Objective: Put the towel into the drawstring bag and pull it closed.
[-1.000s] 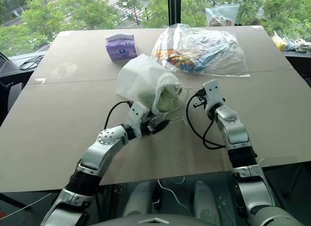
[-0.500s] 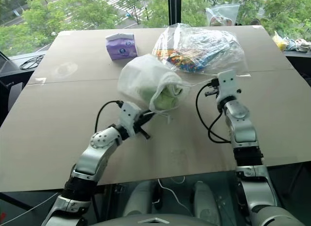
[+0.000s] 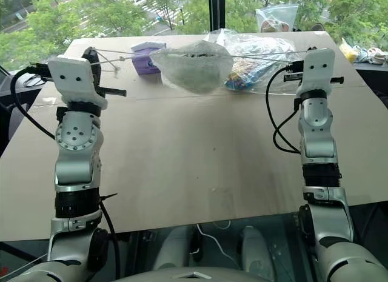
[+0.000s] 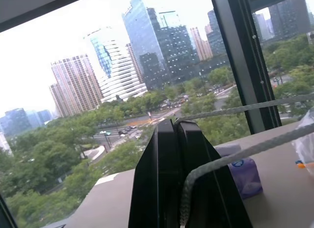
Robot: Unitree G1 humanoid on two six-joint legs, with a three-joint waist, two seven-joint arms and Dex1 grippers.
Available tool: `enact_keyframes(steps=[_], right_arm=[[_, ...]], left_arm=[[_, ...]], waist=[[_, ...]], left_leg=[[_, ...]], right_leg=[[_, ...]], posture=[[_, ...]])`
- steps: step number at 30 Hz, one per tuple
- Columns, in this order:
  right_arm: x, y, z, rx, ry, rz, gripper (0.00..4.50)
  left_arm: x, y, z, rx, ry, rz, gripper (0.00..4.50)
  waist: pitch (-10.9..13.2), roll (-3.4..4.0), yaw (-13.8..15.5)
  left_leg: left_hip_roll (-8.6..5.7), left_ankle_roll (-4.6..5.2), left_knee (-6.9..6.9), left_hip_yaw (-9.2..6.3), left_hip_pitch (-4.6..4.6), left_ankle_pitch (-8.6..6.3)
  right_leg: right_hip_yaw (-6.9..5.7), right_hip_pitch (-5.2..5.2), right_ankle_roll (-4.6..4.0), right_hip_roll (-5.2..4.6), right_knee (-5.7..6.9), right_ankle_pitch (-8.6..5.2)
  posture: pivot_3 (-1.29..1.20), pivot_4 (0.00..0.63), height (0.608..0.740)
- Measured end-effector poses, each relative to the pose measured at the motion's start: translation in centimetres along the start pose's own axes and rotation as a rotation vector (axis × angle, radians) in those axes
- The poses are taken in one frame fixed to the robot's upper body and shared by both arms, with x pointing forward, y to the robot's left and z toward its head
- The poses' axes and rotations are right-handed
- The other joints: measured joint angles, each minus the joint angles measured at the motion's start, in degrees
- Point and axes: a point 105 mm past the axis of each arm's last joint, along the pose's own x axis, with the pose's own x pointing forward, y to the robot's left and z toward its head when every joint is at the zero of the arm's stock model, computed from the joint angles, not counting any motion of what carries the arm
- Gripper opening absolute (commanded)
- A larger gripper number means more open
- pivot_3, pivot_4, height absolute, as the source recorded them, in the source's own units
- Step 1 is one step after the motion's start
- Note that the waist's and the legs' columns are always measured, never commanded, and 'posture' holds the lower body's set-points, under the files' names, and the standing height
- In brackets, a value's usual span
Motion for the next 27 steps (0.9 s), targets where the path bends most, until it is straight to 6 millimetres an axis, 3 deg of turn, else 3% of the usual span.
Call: enact_keyframes(steps=[4, 6, 11, 14, 16, 17, 19, 20, 21, 22, 24, 25, 26, 27], right_arm=[[-0.3, -0.7, -2.0, 0.103, 0.111, -0.086, 0.00], [-1.0, -1.4, -5.3, 0.246, 0.292, -0.201, 0.00], [-3.5, -3.8, -9.6, 0.435, 0.524, -0.463, 0.00], [-4.1, -4.8, -10.3, 0.466, 0.556, -0.534, 0.00], [-3.9, -4.4, -10.3, 0.497, 0.562, -0.497, 0.00], [-3.6, -4.1, -10.2, 0.515, 0.562, -0.452, 0.00], [-2.7, -2.3, -9.5, 0.556, 0.552, -0.228, 0.64], [-2.6, -0.9, -8.1, 0.536, 0.501, -0.007, 0.92], [-3.2, 1.2, -6.2, 0.507, 0.449, 0.229, 1.40], [-4.1, 3.0, -5.1, 0.483, 0.427, 0.393, 1.85], [-8.1, 5.8, -4.6, 0.367, 0.444, 0.738, 2.84], [-10.6, 6.1, -5.8, 0.279, 0.490, 0.870, 3.32], [-12.5, 5.4, -7.5, 0.199, 0.553, 0.931, 3.81], [-14.2, 4.2, -9.4, 0.123, 0.628, 0.961, 3.81]], left_arm=[[-0.7, 0.3, -2.7, -0.094, 0.123, 0.065, 0.01], [-1.9, -0.1, -6.1, -0.208, 0.283, 0.120, 0.01], [-3.2, -1.1, -8.8, -0.338, 0.413, 0.177, 0.01], [-3.4, -0.3, -9.6, -0.388, 0.443, 0.235, 0.01], [-3.2, -0.4, -9.8, -0.418, 0.450, 0.239, 0.01], [-3.1, -0.4, -9.8, -0.428, 0.448, 0.234, 0.01], [-2.7, -0.8, -9.6, -0.448, 0.434, 0.154, 0.00], [-2.4, -1.8, -9.0, -0.447, 0.409, 0.029, 0.00], [-2.3, -3.4, -8.2, -0.432, 0.387, -0.127, 0.54], [-2.6, -4.9, -7.5, -0.427, 0.374, -0.242, 0.79], [-4.4, -8.8, -6.2, -0.420, 0.370, -0.520, 1.70], [-6.2, -10.2, -6.4, -0.406, 0.401, -0.644, 2.16], [-7.8, -10.6, -7.2, -0.385, 0.452, -0.719, 2.61], [-9.5, -10.3, -8.6, -0.360, 0.522, -0.767, 2.61]], waist=[[-0.01, -0.01, 0.10], [0.00, -0.03, 0.07], [-0.01, -0.03, 0.08], [-0.01, -0.03, -0.03], [-0.01, -0.03, -0.17], [-0.01, -0.03, -0.20], [0.00, -0.02, -0.26], [0.00, -0.02, -0.18], [-0.01, -0.01, 0.00], [-0.02, -0.01, 0.03], [-0.08, -0.03, 0.42], [-0.08, -0.03, 0.45], [-0.07, -0.02, 0.29], [-0.04, -0.01, 0.17]], left_leg=[[0.00, -0.20, 0.02, 0.00, 0.00, 0.13], [0.00, -0.19, 0.05, -0.01, 0.00, 0.12], [0.00, -0.03, 0.04, -0.03, 0.00, 0.02], [0.00, -0.01, 0.04, -0.03, 0.01, 0.01], [0.00, 0.00, 0.04, -0.03, 0.01, 0.01], [0.00, 0.00, 0.04, -0.02, 0.01, 0.01], [0.00, 0.01, 0.04, -0.02, 0.00, 0.00], [0.01, 0.01, 0.01, -0.03, 0.00, 0.00], [0.00, 0.01, -0.03, -0.06, 0.00, -0.01], [0.01, 0.00, -0.05, -0.07, 0.00, -0.01], [-0.02, 0.00, -0.07, -0.13, -0.01, -0.03], [-0.04, 0.01, -0.07, -0.10, -0.01, -0.04], [-0.06, 0.03, -0.07, -0.04, -0.01, -0.05], [-0.06, 0.05, -0.06, -0.04, -0.01, -0.06]], right_leg=[[0.00, 0.03, 0.01, -0.01, 0.01, 0.01], [-0.01, 0.04, 0.01, -0.01, 0.04, 0.01], [-0.02, 0.05, 0.01, -0.01, 0.03, 0.01], [-0.02, 0.04, 0.01, 0.00, 0.04, 0.01], [-0.02, 0.04, 0.01, 0.01, 0.04, 0.01], [-0.01, 0.04, 0.01, 0.01, 0.04, 0.01], [-0.01, 0.03, 0.01, 0.01, 0.03, 0.01], [-0.02, 0.03, 0.01, 0.01, 0.00, 0.01], [-0.06, 0.03, 0.00, 0.01, -0.01, 0.00], [-0.07, 0.04, 0.00, 0.01, -0.04, 0.00], [-0.15, 0.14, -0.01, -0.02, -0.16, -0.01], [-0.13, 0.14, -0.01, -0.07, -0.23, -0.01], [-0.08, 0.12, -0.01, -0.10, -0.24, -0.02], [-0.05, 0.07, -0.01, -0.13, -0.21, -0.02]], posture=[[0.00, 0.150, 0.740], [0.00, 0.150, 0.740], [0.00, 0.150, 0.740], [0.00, 0.150, 0.740], [0.00, 0.150, 0.740], [0.00, 0.150, 0.740], [0.00, 0.150, 0.740], [0.00, 0.150, 0.740], [0.00, 0.150, 0.740], [0.00, 0.150, 0.740], [0.00, 0.150, 0.740], [0.00, 0.150, 0.740], [0.00, 0.150, 0.740], [0.00, 0.150, 0.740]])
